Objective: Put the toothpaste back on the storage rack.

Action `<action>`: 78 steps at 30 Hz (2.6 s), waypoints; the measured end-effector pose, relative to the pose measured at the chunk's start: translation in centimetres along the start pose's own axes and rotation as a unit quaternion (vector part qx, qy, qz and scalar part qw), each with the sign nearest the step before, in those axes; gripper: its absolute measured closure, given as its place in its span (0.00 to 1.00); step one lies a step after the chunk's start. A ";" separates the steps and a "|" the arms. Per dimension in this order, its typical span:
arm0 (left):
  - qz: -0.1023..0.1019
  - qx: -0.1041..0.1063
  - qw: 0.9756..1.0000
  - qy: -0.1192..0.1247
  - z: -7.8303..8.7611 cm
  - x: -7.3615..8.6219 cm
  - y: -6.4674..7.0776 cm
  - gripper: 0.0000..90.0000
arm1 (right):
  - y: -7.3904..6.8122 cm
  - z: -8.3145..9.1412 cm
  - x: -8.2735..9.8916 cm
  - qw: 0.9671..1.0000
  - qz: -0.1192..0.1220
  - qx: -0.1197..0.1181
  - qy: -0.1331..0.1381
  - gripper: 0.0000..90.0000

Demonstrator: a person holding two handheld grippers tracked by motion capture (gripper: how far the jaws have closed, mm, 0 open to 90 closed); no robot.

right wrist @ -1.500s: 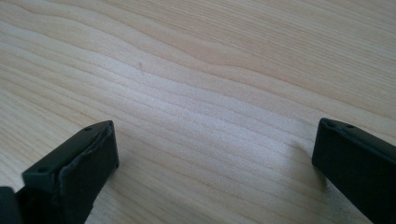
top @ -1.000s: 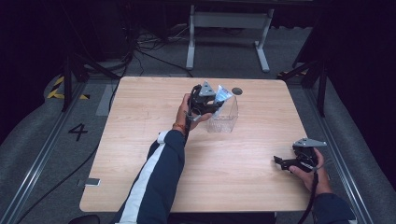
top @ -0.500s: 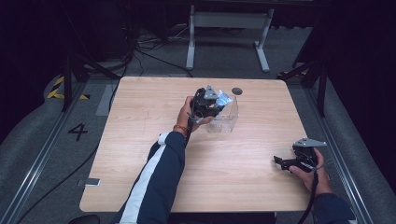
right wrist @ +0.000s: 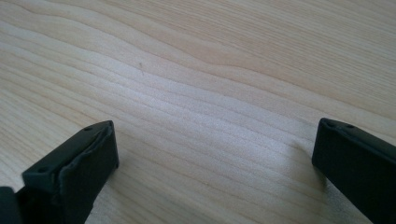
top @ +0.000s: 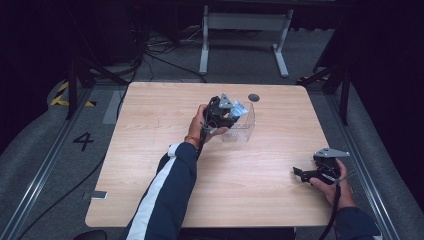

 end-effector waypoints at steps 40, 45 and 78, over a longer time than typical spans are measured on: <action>-0.039 -0.021 0.999 -0.007 4.2 -0.8 1.7 0.26 | 0.0 0.0 0.0 1.000 0.000 0.000 0.000 0.01; -0.052 -0.027 0.998 -0.021 5.3 -0.1 1.6 0.26 | 0.0 0.0 0.0 1.000 0.000 0.000 0.000 0.01; -0.093 -0.080 0.989 -0.079 13.8 7.7 -0.7 0.26 | 0.0 0.0 0.1 1.000 0.001 0.002 0.000 0.01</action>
Point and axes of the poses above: each handheld gripper's, and its own axes: z roughly backward along the jaws, x roughly out of its underside, y roughly to its right, the point moved 7 cm from there along -z, roughly forward along the jaws, and after that the axes turned 5 degrees about z, right-handed, at the moved point
